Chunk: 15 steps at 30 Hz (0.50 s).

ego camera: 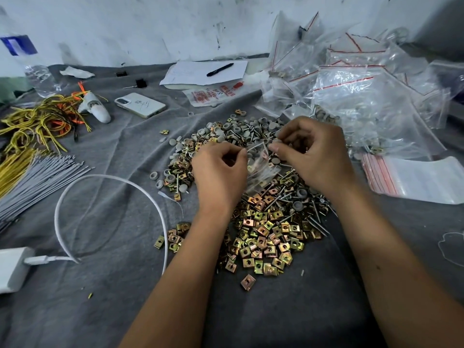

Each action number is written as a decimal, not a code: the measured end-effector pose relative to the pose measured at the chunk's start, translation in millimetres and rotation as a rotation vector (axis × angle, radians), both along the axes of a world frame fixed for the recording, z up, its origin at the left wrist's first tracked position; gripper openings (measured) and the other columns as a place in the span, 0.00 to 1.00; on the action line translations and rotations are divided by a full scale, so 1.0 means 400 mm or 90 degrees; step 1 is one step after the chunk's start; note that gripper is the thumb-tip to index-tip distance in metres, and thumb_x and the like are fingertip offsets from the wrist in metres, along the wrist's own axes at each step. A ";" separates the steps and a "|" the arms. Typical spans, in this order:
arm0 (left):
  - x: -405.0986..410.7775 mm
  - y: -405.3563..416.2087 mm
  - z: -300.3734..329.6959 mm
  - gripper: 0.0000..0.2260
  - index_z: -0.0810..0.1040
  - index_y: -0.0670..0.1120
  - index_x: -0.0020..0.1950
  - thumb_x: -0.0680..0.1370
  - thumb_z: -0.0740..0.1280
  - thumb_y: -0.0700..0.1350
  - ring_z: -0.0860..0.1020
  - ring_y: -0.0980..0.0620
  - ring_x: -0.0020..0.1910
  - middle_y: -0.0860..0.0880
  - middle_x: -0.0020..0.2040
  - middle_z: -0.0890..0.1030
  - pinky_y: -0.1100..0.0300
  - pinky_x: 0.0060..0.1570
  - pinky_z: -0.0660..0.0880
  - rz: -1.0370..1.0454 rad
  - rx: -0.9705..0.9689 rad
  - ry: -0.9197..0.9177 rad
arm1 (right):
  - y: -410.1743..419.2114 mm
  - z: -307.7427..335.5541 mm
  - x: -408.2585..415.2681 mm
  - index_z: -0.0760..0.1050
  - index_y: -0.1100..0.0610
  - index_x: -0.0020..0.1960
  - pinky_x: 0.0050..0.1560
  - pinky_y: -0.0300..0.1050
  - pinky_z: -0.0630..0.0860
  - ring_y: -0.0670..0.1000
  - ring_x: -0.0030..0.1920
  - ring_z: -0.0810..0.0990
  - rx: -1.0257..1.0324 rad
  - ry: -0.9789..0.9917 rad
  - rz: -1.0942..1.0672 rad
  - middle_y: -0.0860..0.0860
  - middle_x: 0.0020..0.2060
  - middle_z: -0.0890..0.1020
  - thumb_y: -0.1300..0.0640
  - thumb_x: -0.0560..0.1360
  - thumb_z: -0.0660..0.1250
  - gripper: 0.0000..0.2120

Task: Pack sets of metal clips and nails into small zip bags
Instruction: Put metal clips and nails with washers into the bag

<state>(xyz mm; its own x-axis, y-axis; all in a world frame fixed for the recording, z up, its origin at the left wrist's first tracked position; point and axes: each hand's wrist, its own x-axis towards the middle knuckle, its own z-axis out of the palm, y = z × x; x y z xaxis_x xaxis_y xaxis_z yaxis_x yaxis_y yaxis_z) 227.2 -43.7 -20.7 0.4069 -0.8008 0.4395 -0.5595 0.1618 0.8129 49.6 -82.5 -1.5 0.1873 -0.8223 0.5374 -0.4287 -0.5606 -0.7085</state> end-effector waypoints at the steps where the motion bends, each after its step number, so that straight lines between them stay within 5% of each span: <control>1: -0.002 0.002 0.002 0.02 0.88 0.46 0.46 0.77 0.75 0.43 0.80 0.53 0.40 0.52 0.40 0.82 0.54 0.43 0.80 -0.002 -0.002 -0.009 | 0.007 0.005 0.006 0.84 0.55 0.50 0.40 0.40 0.81 0.45 0.39 0.83 -0.022 -0.009 0.019 0.45 0.40 0.85 0.57 0.72 0.79 0.08; 6: -0.004 0.003 0.004 0.03 0.89 0.46 0.47 0.77 0.76 0.45 0.83 0.47 0.49 0.48 0.43 0.84 0.46 0.53 0.80 -0.013 0.014 -0.013 | 0.019 0.001 0.030 0.86 0.56 0.50 0.41 0.31 0.72 0.42 0.40 0.80 -0.057 0.065 0.081 0.45 0.41 0.84 0.59 0.71 0.80 0.09; 10: -0.004 0.002 0.005 0.04 0.89 0.46 0.47 0.77 0.75 0.44 0.83 0.44 0.53 0.46 0.44 0.85 0.46 0.55 0.80 -0.015 0.020 0.002 | 0.017 -0.005 0.040 0.86 0.55 0.47 0.40 0.40 0.76 0.46 0.39 0.80 -0.079 0.130 0.070 0.48 0.41 0.85 0.58 0.70 0.81 0.07; 12: -0.004 0.002 0.005 0.04 0.89 0.46 0.48 0.78 0.75 0.44 0.83 0.45 0.51 0.47 0.44 0.85 0.47 0.54 0.80 -0.016 0.025 0.004 | 0.017 -0.003 0.037 0.87 0.54 0.48 0.42 0.45 0.79 0.47 0.41 0.82 -0.084 0.110 0.064 0.49 0.42 0.86 0.57 0.71 0.80 0.07; 15: -0.003 0.002 0.005 0.04 0.89 0.46 0.48 0.78 0.75 0.44 0.81 0.53 0.43 0.51 0.42 0.84 0.56 0.45 0.80 -0.007 0.020 0.018 | 0.015 -0.001 0.033 0.85 0.55 0.49 0.42 0.39 0.80 0.44 0.42 0.84 -0.117 0.012 0.024 0.47 0.41 0.85 0.58 0.74 0.77 0.05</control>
